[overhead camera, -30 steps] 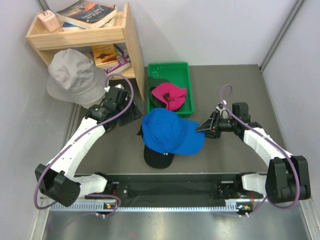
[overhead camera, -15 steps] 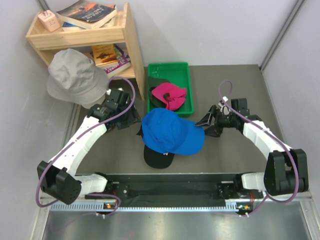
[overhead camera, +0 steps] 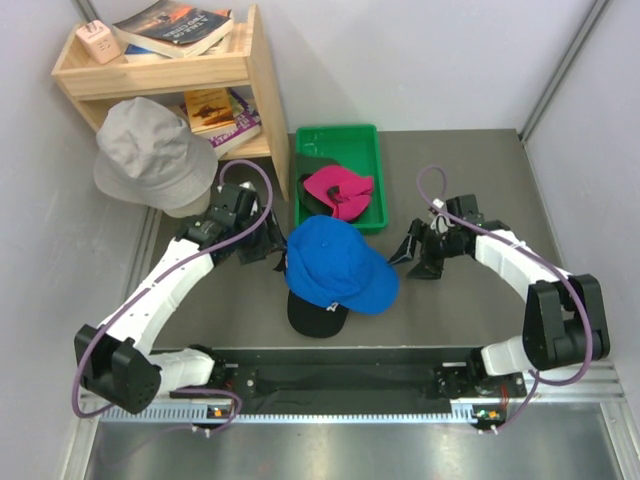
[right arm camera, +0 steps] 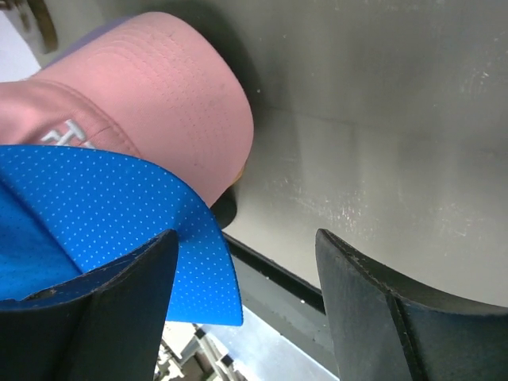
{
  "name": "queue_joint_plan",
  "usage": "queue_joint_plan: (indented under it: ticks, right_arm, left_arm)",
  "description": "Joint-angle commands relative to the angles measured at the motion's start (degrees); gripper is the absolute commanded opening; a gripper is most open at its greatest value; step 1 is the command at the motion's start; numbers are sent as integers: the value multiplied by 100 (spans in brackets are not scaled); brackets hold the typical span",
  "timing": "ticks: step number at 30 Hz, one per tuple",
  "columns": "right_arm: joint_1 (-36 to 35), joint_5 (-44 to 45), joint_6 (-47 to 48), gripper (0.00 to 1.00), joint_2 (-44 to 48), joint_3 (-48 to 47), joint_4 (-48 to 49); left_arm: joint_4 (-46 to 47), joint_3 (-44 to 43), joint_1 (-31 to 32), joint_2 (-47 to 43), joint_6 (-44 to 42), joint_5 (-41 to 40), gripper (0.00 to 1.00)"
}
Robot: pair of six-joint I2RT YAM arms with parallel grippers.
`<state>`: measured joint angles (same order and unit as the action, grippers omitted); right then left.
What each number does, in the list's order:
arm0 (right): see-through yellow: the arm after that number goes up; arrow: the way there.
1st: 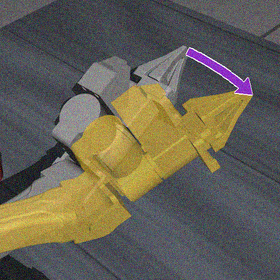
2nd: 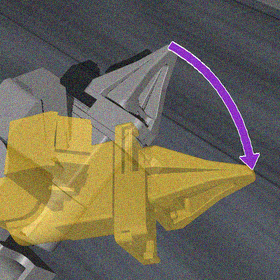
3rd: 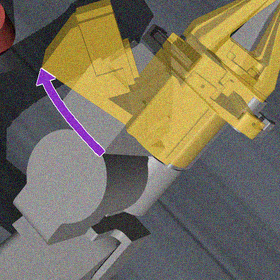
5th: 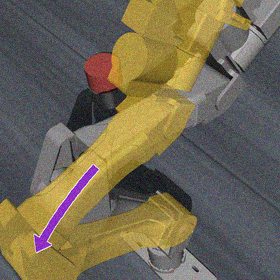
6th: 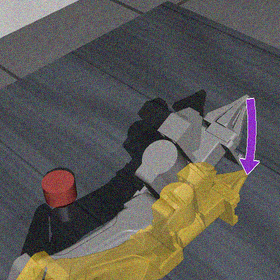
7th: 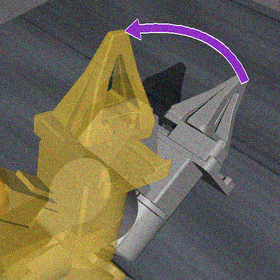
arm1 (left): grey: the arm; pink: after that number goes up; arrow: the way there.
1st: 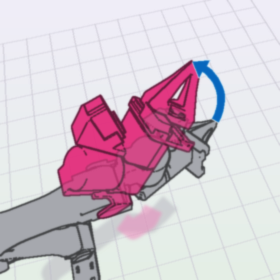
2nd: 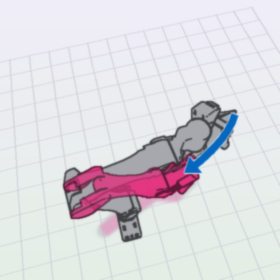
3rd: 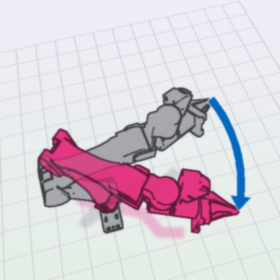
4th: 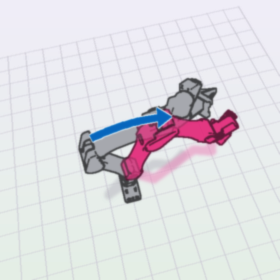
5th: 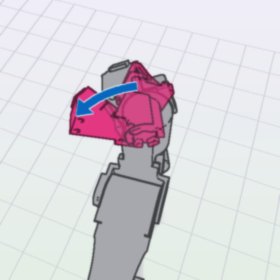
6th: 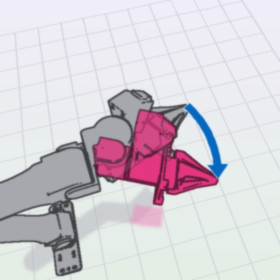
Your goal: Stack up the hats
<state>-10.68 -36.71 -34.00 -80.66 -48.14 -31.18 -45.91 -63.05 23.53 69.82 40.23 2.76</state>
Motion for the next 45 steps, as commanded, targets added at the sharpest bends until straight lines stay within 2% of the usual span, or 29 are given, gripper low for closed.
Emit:
queue_joint_plan:
  ticks: [1,5,6,10,14,18,22,27,33,40,45]
  right_arm:
    - [-189,173,78,70,-116,-266,59]
    - [-233,286,95,70,-152,-433,-45]
    - [-233,374,130,70,-125,-494,-133]
    - [-119,1093,139,70,147,-995,-424]
    - [-49,1911,95,70,384,-1434,-582]
    - [-48,2370,174,70,359,-1969,-127]
    - [-101,2134,192,70,69,-2383,637]
    - [-382,1922,183,69,-783,-3068,1131]
    - [-997,1851,315,68,-2224,-4262,1307]
    - [-1489,2562,771,67,-3788,-5643,851]
    - [-1578,3081,1202,66,-4071,-5944,438]
  left_arm:
    - [92,30,-24,93,-59,251,67]
    - [-356,-269,-24,242,-68,-109,70]
    - [-409,-357,-24,225,-76,-223,75]
    - [-734,-1033,-24,172,-120,-1030,81]
    - [-736,-1543,-24,181,-357,-1147,83]
    - [-350,-1833,-24,286,-708,-1024,83]
    - [-147,-2281,-24,733,-885,-988,82]
    - [20,-2914,-24,1252,-1034,-1015,82]
    - [495,-3091,-24,1622,-1096,-848,82]
    - [566,-3337,-24,2096,-1008,-856,82]
    - [329,-3635,-32,2351,-1061,-944,82]
